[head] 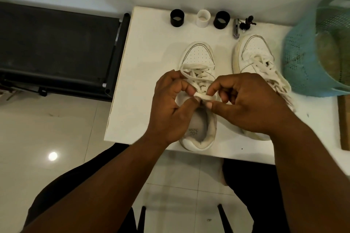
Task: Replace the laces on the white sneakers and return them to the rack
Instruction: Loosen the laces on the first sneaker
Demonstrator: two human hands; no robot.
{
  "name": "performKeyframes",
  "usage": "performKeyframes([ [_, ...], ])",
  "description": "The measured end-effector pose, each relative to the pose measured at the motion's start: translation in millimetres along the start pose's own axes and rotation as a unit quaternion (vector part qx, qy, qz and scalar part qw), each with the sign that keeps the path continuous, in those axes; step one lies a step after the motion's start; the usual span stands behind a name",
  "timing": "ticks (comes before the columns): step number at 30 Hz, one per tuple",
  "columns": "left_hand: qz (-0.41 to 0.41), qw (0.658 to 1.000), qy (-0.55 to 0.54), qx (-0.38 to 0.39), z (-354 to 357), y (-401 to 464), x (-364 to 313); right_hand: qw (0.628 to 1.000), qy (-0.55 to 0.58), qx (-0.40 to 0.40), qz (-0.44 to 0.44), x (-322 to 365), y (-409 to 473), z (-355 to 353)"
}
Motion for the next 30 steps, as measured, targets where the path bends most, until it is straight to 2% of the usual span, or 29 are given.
performKeyframes([
  [1, 0.0, 1.0, -0.007, 0.004, 1, 0, 0, 1.0, 0.011, -0.017, 0.004, -2, 1, -1],
  [4, 0.007, 1.0, 0.007, -0.001, 0, 0, -2, 0.987, 0.081, -0.136, 0.006, 5, 0, -18],
  [5, 0.009, 1.0, 0.022, -0.008, -2, 0, -3, 0.98, 0.134, -0.149, -0.01, 12, 0, -18],
  [7, 0.008, 0.999, 0.032, -0.02, -4, 0, -3, 0.963, 0.234, -0.115, -0.071, 35, 0, -7],
  [9, 0.011, 0.999, 0.029, -0.018, -4, 2, -2, 0.957, 0.237, -0.124, -0.108, 44, -3, -5],
  [12, 0.0, 1.0, 0.03, 0.002, -2, 3, 1, 0.962, 0.166, -0.211, -0.042, 21, -3, -21],
  [14, -0.013, 1.0, 0.02, 0.018, 2, 4, 1, 0.977, 0.119, -0.178, -0.004, 5, -1, -21],
  [16, -0.019, 0.999, 0.02, 0.034, 4, 4, 2, 0.994, 0.056, -0.089, -0.005, 2, 2, -7],
  [18, -0.009, 0.997, 0.056, 0.044, 5, 4, 0, 0.998, 0.028, -0.052, -0.013, 5, 2, 3],
  [21, -0.007, 0.992, 0.119, 0.047, 5, 5, -1, 0.997, 0.036, -0.062, -0.012, 7, 5, 6],
  [24, -0.015, 0.99, 0.135, 0.048, 5, 6, 1, 0.996, 0.072, -0.054, 0.005, 2, 7, 9],
  [27, -0.027, 0.995, 0.064, 0.077, 6, 10, 4, 0.992, 0.105, -0.05, 0.043, -6, 8, 11],
  [30, -0.003, 0.994, 0.016, 0.109, 4, 12, 0, 0.993, 0.094, -0.038, 0.059, -11, 10, 16],
])
Point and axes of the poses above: each hand's wrist, its own y-axis towards the middle knuckle, its own z-axis out of the palm, x = y × z, the point moved 9 cm from there along y, towards the middle knuckle, and after that the axes turned 7 degrees about -y, right-handed, at the moved point
